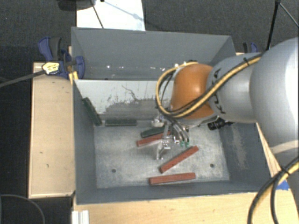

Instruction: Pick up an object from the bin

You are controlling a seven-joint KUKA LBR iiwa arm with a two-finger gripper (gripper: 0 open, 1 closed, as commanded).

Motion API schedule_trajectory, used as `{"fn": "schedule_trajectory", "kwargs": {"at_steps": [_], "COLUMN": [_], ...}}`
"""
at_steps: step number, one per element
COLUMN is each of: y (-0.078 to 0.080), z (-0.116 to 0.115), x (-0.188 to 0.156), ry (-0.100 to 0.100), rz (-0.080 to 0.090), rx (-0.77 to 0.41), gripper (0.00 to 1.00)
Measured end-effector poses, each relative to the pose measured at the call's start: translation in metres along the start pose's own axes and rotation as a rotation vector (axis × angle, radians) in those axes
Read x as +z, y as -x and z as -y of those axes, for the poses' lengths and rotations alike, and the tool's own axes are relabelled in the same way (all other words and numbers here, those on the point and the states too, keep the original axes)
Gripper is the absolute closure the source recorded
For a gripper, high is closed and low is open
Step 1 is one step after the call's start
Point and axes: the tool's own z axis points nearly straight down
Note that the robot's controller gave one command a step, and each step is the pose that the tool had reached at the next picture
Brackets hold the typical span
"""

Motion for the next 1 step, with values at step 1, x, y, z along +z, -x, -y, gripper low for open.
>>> {"fn": "schedule_trajectory", "kwargs": {"at_steps": [1], "y": [0.0199], "z": [-0.0089], "x": [-0.0055], "ry": [0.000], "rz": [0.010], "rx": [-0.001], "gripper": [1.00]}}
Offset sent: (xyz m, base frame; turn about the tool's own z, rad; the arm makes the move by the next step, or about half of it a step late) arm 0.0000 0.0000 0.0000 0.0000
